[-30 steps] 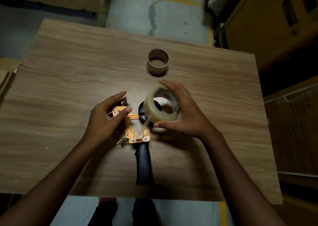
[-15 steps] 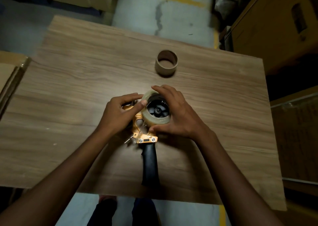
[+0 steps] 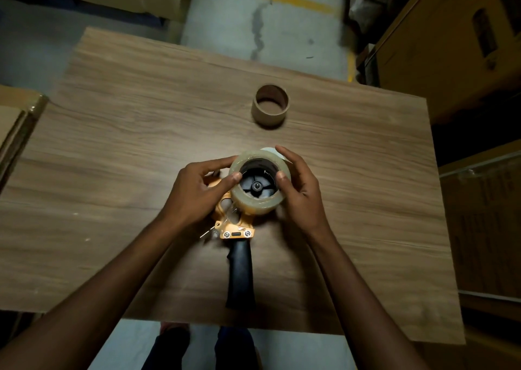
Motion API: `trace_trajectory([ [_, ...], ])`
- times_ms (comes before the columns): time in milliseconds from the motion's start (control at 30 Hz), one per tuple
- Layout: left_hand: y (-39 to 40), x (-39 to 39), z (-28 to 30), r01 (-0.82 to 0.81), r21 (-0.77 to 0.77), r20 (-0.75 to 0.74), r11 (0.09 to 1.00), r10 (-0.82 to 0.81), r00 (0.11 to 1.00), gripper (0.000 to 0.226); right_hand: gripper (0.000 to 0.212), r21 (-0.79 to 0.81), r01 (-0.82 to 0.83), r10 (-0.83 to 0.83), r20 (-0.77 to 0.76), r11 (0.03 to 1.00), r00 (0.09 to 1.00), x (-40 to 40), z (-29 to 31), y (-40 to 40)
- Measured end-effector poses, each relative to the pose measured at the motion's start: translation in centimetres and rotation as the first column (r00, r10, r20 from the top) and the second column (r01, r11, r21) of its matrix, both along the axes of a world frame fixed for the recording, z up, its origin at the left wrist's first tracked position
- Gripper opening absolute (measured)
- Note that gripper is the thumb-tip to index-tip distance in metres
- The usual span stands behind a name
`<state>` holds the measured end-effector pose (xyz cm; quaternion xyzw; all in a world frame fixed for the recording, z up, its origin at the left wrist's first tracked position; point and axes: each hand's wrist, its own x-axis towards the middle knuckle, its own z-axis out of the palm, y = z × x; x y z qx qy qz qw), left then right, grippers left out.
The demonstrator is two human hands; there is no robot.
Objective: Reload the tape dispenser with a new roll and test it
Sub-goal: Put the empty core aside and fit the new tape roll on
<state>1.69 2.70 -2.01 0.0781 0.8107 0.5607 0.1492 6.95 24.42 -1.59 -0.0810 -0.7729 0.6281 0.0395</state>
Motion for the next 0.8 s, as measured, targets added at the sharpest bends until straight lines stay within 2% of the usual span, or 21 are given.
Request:
trace_trajectory([
  [200, 0.0, 0.2, 0.3, 0.056, 0.03, -0.014, 0.998, -0.056, 0.998, 0.048, 0.046, -0.036, 0.015, -0.017, -0.05, 0.999, 0.999, 0.5, -0.1, -0.1],
  [533, -0.1, 1.3, 0.1, 0.072, 0.034, -0.039, 0.997, -0.071, 0.997, 0.049, 0.043, -0.158, 0.167, -0.181, -0.082, 0.973, 0.98, 1.9, -1.1, -2.1],
  [800, -0.1, 1.3, -0.3, 0.079, 0.012, -0.022, 0.997, -0.078, 0.997, 0.05, 0.038, -0.186, 0.341, -0.347, 0.0, 0.921, 0.938, 1.3, -2.0, -3.8],
])
